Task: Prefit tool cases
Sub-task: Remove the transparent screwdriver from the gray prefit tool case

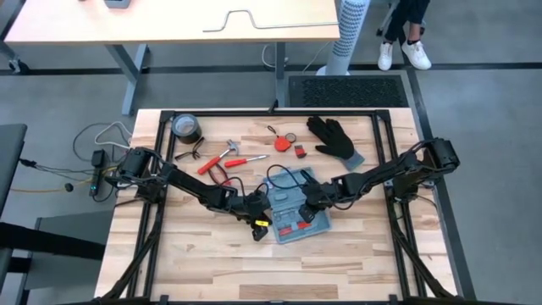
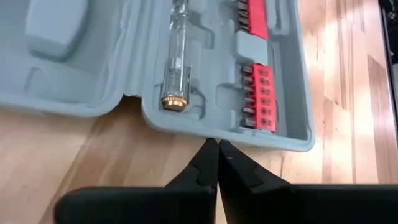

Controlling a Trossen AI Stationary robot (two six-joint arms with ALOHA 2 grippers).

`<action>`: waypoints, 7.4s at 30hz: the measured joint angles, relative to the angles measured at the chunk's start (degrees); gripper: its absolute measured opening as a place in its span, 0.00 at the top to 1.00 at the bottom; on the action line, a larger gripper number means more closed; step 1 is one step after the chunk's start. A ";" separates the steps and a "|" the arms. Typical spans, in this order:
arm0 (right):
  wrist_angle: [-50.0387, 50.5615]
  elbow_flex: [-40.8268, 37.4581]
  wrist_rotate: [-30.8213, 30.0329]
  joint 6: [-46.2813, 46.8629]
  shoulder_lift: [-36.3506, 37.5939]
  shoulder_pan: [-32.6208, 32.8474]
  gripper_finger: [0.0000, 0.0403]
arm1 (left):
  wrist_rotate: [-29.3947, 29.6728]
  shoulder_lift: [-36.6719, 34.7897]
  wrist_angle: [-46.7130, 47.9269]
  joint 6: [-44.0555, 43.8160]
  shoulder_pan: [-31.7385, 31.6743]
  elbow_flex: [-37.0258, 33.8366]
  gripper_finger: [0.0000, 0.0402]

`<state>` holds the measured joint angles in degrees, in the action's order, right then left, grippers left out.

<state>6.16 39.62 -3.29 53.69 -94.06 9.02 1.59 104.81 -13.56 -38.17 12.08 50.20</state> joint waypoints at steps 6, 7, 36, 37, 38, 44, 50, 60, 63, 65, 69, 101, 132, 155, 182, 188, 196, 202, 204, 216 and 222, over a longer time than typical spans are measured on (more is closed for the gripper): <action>4.55 1.53 0.00 -0.82 -0.66 0.00 1.00 | 0.37 -0.11 -0.62 0.63 0.00 0.32 1.00; 4.80 1.59 0.01 -0.46 -0.88 0.00 1.00 | 0.37 -0.13 -0.71 0.63 0.00 0.32 1.00; 5.47 2.60 -2.64 -1.76 7.29 1.45 1.00 | -1.39 -0.20 1.27 3.08 0.09 0.32 1.00; 5.49 2.60 -2.64 -1.39 6.41 1.72 1.00 | -1.68 -0.20 0.98 3.07 0.09 0.32 1.00; 5.21 2.60 -2.59 -0.92 5.56 2.07 1.00 | -1.93 -0.20 0.46 3.03 0.21 0.32 1.00; 1.37 3.03 -0.23 1.46 0.48 3.72 1.00 | -2.69 -0.26 -3.43 3.24 1.07 0.32 1.00; -4.51 3.02 1.00 2.86 -1.79 4.03 1.00 | 1.48 0.12 -6.85 3.25 1.70 0.32 1.00; -3.13 2.93 1.22 2.82 -1.33 3.26 1.00 | 2.14 6.30 -6.12 -0.12 1.42 0.68 1.00; -1.09 3.02 0.88 2.80 -1.22 3.92 1.00 | 2.11 6.36 -4.57 -0.05 1.42 0.75 1.00; 1.56 3.03 0.22 2.80 -0.21 4.45 1.00 | 2.24 6.40 -4.08 0.28 1.42 0.76 1.00; 8.06 2.88 -2.64 2.84 2.50 5.44 1.00 | 2.66 6.51 -4.44 0.31 1.25 0.74 1.00; 4.58 3.01 -5.79 -1.68 4.55 6.34 1.00 | 1.53 6.60 -5.08 0.04 1.25 0.39 1.00; 0.15 3.45 -3.49 2.62 -3.34 6.32 1.00 | 1.05 -8.04 5.59 10.02 0.87 0.14 1.00; 2.90 3.16 -5.56 -1.38 0.76 4.78 1.00 | 9.20 -10.82 12.93 13.03 1.22 0.30 1.00; -1.86 5.48 -10.84 -12.16 4.37 5.77 0.97 | 9.41 -10.93 5.51 17.47 2.06 0.41 1.00; 1.37 5.53 -10.91 -14.32 3.85 4.56 0.86 | 9.45 -10.97 2.46 21.62 2.38 0.43 0.94; 7.53 3.78 -11.04 -6.63 6.08 1.71 0.68 | 7.38 -1.34 -0.44 20.40 2.60 4.60 0.68; 7.90 -1.34 -13.60 -0.16 11.66 3.46 0.65 | 12.25 4.70 15.61 23.77 2.73 15.27 0.56; 6.98 -2.90 -13.65 1.65 12.83 4.43 0.65 | 13.64 6.45 20.98 25.83 2.81 18.00 0.55; -5.43 -6.95 -16.80 12.17 7.73 10.82 0.67 | 20.48 11.85 37.88 28.09 3.04 24.52 0.55; -10.43 -6.98 -17.13 13.15 5.55 11.98 0.67 | 22.30 9.17 37.23 30.13 2.91 24.06 0.55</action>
<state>-4.27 32.63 -20.42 66.84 -88.51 20.99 23.88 113.98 23.67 -8.04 14.98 74.25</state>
